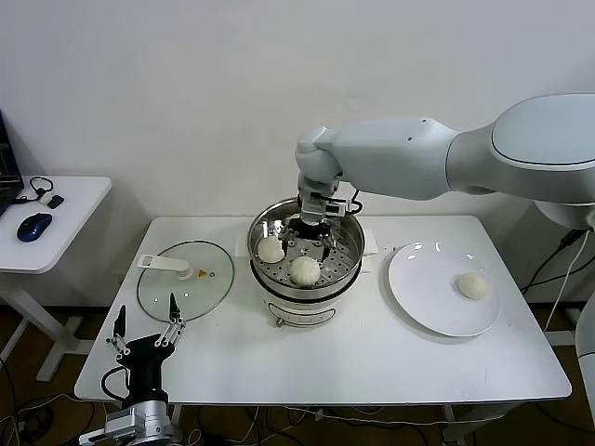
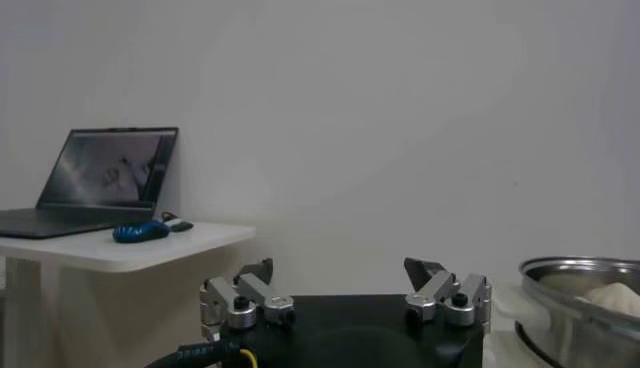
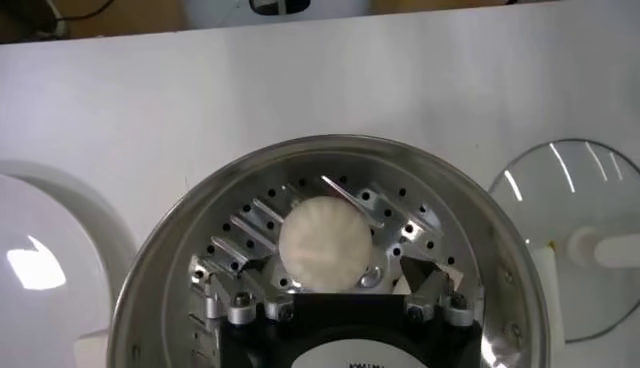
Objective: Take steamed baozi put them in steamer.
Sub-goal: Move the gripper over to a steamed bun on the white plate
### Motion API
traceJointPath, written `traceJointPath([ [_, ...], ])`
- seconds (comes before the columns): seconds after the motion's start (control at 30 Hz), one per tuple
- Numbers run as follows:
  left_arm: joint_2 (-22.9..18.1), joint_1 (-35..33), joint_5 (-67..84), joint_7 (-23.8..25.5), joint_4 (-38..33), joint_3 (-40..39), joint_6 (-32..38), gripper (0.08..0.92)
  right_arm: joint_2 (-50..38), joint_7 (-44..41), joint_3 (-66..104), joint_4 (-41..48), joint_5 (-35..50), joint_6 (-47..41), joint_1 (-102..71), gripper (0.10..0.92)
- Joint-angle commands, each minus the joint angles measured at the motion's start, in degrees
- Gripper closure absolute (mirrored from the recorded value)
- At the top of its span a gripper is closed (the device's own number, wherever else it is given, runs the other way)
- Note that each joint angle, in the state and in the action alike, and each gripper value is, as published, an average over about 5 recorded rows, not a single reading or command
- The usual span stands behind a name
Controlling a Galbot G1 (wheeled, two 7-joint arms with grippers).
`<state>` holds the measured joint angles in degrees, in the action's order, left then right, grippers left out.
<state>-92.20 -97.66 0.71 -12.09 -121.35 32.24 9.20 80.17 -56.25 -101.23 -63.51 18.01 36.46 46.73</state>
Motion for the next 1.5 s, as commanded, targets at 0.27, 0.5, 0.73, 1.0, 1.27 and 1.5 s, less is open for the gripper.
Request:
traceJointPath([
  [0.27,-2.8,-0.38,-0.86,-0.2,-0.14,-1.51,0.01,0.177,-11.11,-5.24,-13.85,-4.13,12.76,-16.24,12.47,0.203],
  [0.5,-2.8,-0.39,-1.36,-0.22,0.26,-2.69,0.1,0.177,-19.28,-4.22,-19.63,-7.3,16.33,-28.19,14.28,0.203],
  [0.73,-2.8,-0.31,-1.06,-0.18,0.79,-2.52,0.21,0.177,-26.78,-5.42,-20.83,-4.76,13.61,-29.3,10.67,0.203],
  [1.0,-2.8,-0.07,-1.26,-0.19,1.59,-2.87,0.33,0.177,-30.52,-6.4,-13.55,4.56,7.02,-26.52,1.35,0.203],
  [1.27,-2.8,-0.41,-1.56,-0.32,1.91,-2.3,0.44,0.177,-31.48,-6.6,-5.18,14.12,1.58,-24.23,-9.51,0.203],
  [1.5,-2.8,-0.91,-1.94,-0.34,2.43,-1.61,0.7,0.177,-32.12,-6.58,1.36,20.51,-3.01,-22.82,-18.41,0.203],
])
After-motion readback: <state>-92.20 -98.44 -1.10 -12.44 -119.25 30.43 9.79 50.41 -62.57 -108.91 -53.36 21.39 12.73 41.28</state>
